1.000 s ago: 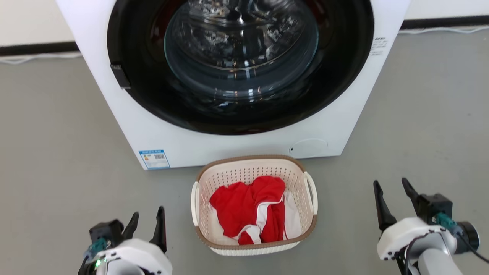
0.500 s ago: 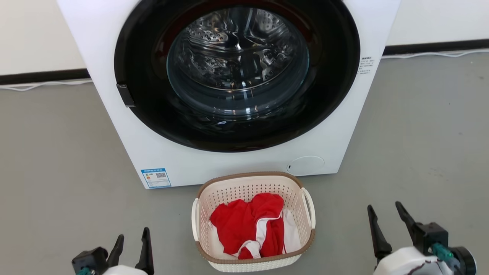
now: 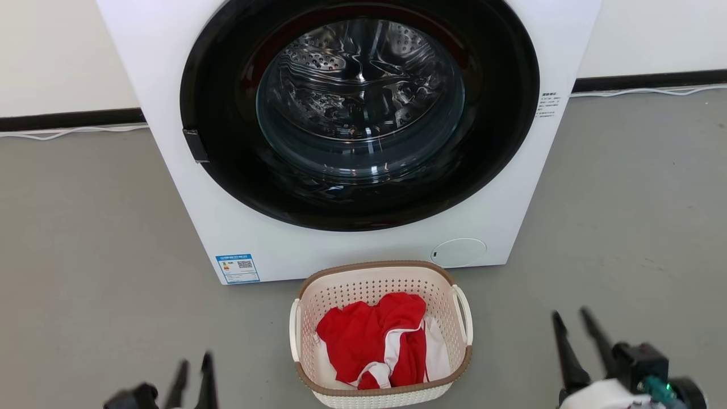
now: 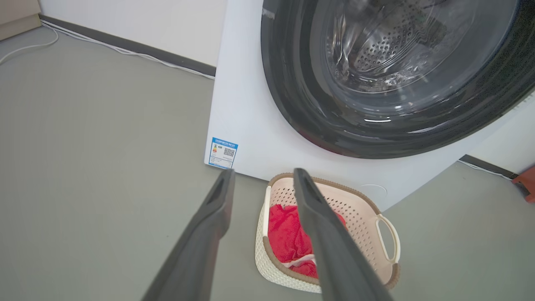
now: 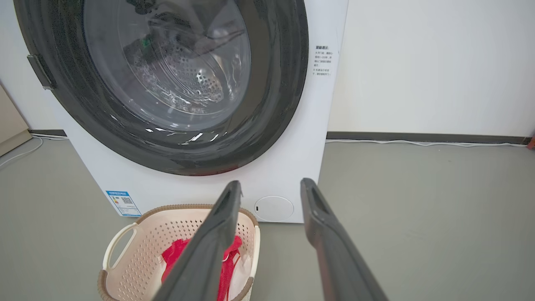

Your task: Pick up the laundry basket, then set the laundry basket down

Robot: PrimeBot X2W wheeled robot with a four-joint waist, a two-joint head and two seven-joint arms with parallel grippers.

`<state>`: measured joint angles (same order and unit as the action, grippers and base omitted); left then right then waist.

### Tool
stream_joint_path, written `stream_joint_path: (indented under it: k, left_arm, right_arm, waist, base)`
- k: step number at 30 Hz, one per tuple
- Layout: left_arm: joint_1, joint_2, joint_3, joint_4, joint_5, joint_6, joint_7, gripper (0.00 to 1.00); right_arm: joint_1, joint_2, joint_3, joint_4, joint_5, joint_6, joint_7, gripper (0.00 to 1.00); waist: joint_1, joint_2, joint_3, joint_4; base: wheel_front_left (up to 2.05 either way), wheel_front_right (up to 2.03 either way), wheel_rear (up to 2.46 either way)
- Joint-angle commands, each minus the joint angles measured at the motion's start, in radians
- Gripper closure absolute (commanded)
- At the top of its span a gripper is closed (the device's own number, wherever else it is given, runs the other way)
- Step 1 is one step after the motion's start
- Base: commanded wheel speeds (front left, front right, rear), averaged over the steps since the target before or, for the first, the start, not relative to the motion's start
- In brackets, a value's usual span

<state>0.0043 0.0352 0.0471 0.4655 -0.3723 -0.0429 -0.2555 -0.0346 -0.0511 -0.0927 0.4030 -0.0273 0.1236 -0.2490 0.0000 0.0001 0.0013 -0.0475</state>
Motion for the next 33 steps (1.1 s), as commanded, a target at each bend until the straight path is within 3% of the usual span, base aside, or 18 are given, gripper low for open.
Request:
stream_joint_path:
  k: [1, 9, 14, 33]
  left_arm:
    - [0.005, -0.002, 0.000, 0.009, -0.001, 0.000, 0.001, 1.00]
    - [0.006, -0.005, 0.007, 0.017, -0.066, -0.005, 0.024, 1.00]
    - [0.002, -0.004, 0.008, 0.006, -0.116, -0.008, 0.037, 1.00]
    - [-0.015, -0.001, 0.016, -0.031, -0.294, -0.021, 0.088, 1.00]
  right_arm:
    - [0.004, 0.002, -0.001, 0.009, 0.001, 0.000, 0.002, 1.00]
    - [0.005, 0.005, -0.010, 0.022, 0.085, 0.000, 0.030, 1.00]
    - [0.005, 0.005, -0.007, 0.012, 0.152, 0.001, 0.041, 1.00]
    - [-0.005, 0.004, -0.006, -0.019, 0.389, 0.002, 0.089, 1.00]
  waist:
    - [0.0000, -0.0001, 0.000, 0.000]
    - [0.0023, -0.0001, -0.002, 0.003]
    - [0.0001, -0.0001, 0.000, 0.005]
    - [0.0000, -0.0001, 0.000, 0.011]
  base:
    - [0.00, 0.00, 0.00]
    - [0.00, 0.00, 0.00]
    - [0.00, 0.00, 0.00]
    - [0.00, 0.00, 0.00]
